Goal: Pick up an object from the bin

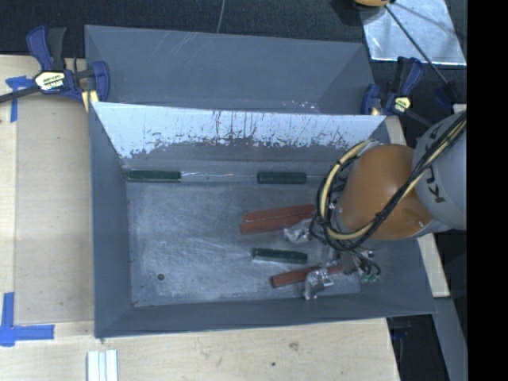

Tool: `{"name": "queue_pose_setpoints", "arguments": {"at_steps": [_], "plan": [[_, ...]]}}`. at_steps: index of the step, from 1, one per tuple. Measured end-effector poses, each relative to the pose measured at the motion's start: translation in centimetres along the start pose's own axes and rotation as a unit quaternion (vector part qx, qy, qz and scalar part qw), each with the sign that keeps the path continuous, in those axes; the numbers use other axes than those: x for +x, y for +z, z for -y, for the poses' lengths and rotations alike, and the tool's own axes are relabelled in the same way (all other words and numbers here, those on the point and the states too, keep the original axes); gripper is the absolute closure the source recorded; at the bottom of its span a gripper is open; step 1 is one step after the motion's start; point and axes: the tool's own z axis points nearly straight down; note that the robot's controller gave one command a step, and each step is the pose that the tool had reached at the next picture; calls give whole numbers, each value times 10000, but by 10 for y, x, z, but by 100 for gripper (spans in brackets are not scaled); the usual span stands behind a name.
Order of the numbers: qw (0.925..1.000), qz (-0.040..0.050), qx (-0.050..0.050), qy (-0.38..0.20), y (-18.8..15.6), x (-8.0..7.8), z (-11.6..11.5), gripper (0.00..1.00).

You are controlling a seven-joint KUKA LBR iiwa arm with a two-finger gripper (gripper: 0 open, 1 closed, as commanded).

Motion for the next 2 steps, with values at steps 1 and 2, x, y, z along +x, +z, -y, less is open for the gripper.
{"name": "queue_pose_setpoints", "arguments": {"at_steps": [1, 2], "plan": [[9994, -24, -5, -349, -30, -2, -2, 0], [10000, -37, -8, 9, -1, -1, 1, 0]]}}
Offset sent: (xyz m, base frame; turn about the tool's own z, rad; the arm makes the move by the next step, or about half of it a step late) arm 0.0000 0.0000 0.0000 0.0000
